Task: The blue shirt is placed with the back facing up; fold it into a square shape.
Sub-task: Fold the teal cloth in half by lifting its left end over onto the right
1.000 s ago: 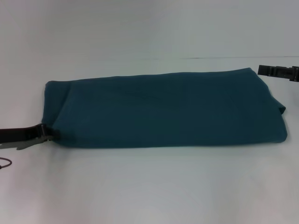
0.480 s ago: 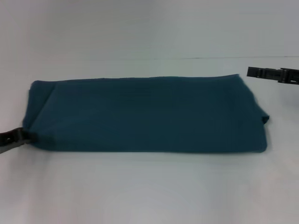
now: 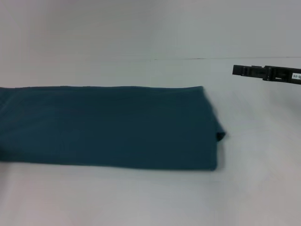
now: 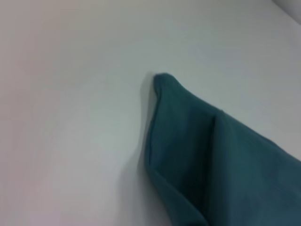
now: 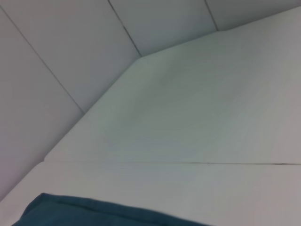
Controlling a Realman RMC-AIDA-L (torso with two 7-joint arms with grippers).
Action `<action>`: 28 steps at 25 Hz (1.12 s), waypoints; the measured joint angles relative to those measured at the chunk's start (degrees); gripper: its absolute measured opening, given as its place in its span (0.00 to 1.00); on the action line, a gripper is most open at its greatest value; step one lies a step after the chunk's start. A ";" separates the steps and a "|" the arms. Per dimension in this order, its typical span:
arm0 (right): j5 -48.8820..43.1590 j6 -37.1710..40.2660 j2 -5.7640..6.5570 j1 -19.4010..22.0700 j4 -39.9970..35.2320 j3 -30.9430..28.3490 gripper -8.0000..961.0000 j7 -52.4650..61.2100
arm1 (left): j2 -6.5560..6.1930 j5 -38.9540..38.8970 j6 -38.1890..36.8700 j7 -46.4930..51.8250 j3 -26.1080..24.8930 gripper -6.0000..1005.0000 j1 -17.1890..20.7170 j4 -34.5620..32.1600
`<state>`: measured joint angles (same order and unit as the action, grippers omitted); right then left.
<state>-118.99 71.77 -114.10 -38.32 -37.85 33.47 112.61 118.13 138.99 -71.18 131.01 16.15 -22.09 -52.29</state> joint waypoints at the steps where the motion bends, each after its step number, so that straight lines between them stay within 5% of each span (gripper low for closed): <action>1: 0.00 -0.13 -0.15 -0.05 0.02 0.00 0.95 -0.09 | -0.19 0.06 0.01 0.00 -0.62 0.04 0.53 -0.57; 7: 0.02 -0.59 -0.79 -0.04 0.06 0.22 0.95 -0.33 | -0.87 1.57 0.46 -0.03 -2.73 0.04 1.08 -2.01; 12: 0.37 -0.70 -1.37 1.00 0.07 0.25 0.95 -0.86 | -0.36 -3.64 -5.30 -1.02 -2.15 0.04 -2.03 -2.24; 20: 0.37 1.32 -1.29 3.80 0.01 0.21 0.95 -2.65 | 5.66 -21.89 -12.79 -4.74 11.75 0.05 -11.53 -1.18; 25: 0.40 4.22 -0.20 5.80 -0.78 -0.33 0.95 -3.44 | 6.24 -32.28 -6.53 -9.44 25.50 0.05 -17.28 13.10; 28: 0.24 4.81 0.88 6.70 -0.75 -0.25 0.95 -3.67 | 6.34 -38.12 -1.49 -16.24 28.96 0.05 -19.82 26.38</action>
<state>-118.75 76.58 -113.22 -31.62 -38.59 33.23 108.94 124.48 100.87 -72.67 114.77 45.11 -41.91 -25.91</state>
